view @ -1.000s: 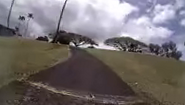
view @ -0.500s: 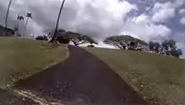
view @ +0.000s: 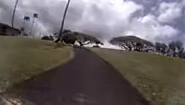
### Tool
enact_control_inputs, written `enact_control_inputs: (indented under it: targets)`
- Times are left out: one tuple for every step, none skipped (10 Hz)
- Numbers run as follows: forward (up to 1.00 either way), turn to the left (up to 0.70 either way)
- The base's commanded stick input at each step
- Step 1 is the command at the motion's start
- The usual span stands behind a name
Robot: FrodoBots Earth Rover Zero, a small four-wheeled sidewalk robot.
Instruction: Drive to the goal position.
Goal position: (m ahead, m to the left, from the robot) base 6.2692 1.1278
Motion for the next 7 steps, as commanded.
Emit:
enact_control_inputs:
  targets:
    - [0.68,0.0]
    - [0.68,0.0]
    - [0.68,0.01]
    - [0.68,0.01]
    - [0.68,0.01]
    - [0.68,0.02]
    - [0.68,0.02]
